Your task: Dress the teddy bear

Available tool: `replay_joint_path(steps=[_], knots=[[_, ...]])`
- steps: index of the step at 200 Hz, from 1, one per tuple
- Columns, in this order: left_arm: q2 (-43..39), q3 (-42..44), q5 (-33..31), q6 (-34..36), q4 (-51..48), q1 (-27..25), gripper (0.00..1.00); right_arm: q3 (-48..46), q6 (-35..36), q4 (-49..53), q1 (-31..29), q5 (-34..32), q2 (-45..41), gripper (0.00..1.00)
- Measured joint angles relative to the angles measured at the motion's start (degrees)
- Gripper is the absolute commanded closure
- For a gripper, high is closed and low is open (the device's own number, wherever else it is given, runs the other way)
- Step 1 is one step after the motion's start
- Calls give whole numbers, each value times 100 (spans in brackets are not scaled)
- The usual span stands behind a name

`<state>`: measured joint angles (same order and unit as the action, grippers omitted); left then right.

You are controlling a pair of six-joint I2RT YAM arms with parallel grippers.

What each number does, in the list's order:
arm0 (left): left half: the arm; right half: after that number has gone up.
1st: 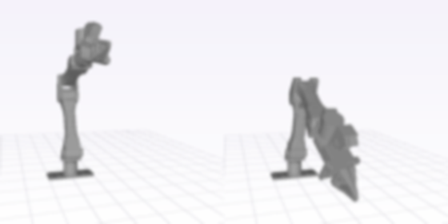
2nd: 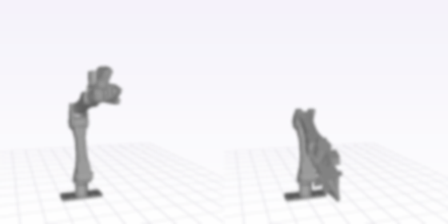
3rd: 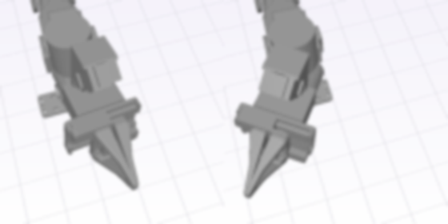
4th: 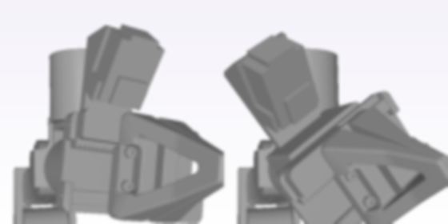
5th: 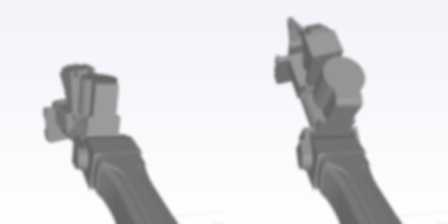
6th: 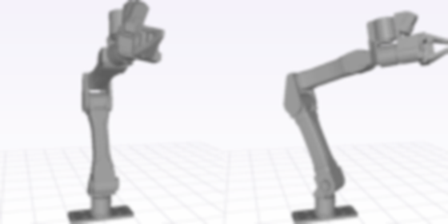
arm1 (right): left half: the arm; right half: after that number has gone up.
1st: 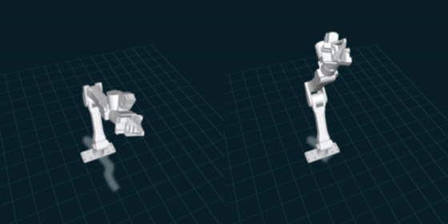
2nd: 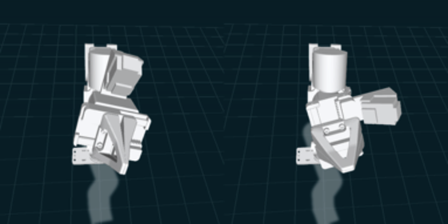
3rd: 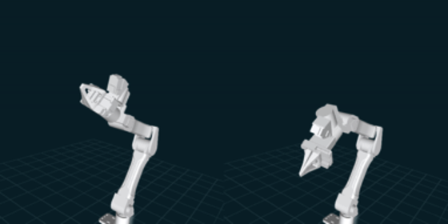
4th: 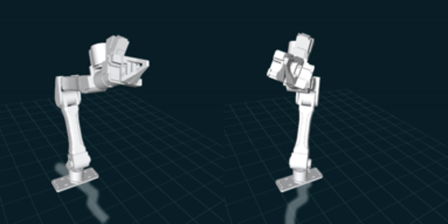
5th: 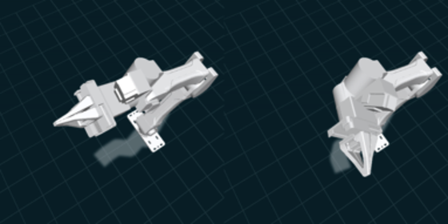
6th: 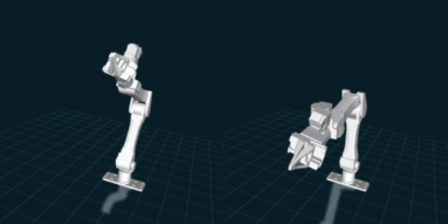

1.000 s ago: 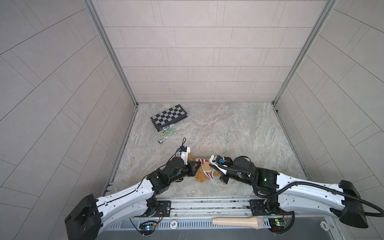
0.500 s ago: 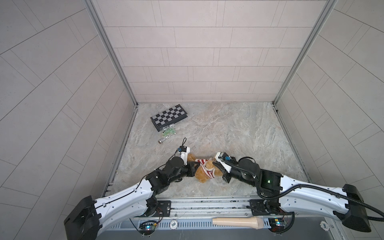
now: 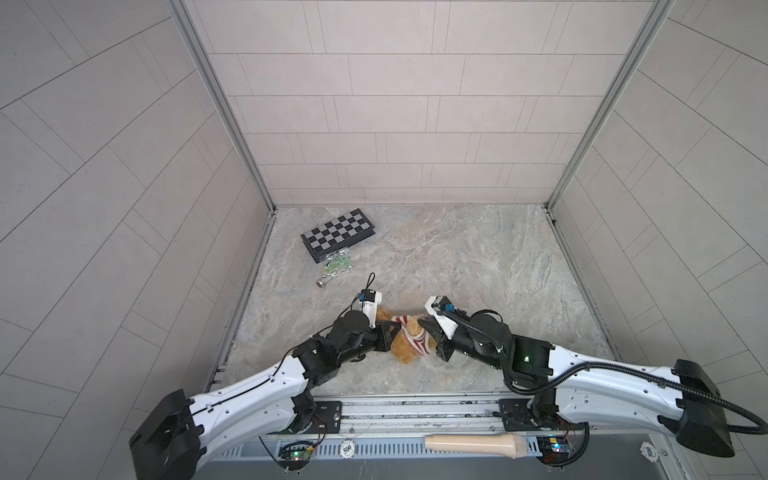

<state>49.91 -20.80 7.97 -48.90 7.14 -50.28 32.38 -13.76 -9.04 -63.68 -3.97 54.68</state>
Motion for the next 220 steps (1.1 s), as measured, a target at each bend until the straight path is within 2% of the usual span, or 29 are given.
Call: replay_joint_path(steps=[52,96,128,166,179,207,220], knots=[[-380,-334,31,216,-702,-2,100,186,-673,129,-2,-101,-122,100],[-695,-1088,-188,577,-1585,20,100,809,-1746,623,20,-363,-269,100],[-168,-1425,-179,743,-1641,138,100,706,-2651,671,470,-352,-293,100],[992,-1475,-42,782,-1405,170,100,-133,-3449,400,1241,13,-251,100],[1338,-1504,-4,793,-1298,179,96,-302,-3606,289,1469,140,-168,100],[2024,-1915,22,898,-1180,219,74,-411,-3740,-24,1838,343,72,100],[2232,-2131,13,968,-1147,232,69,-411,-3742,-214,1991,409,258,100]])
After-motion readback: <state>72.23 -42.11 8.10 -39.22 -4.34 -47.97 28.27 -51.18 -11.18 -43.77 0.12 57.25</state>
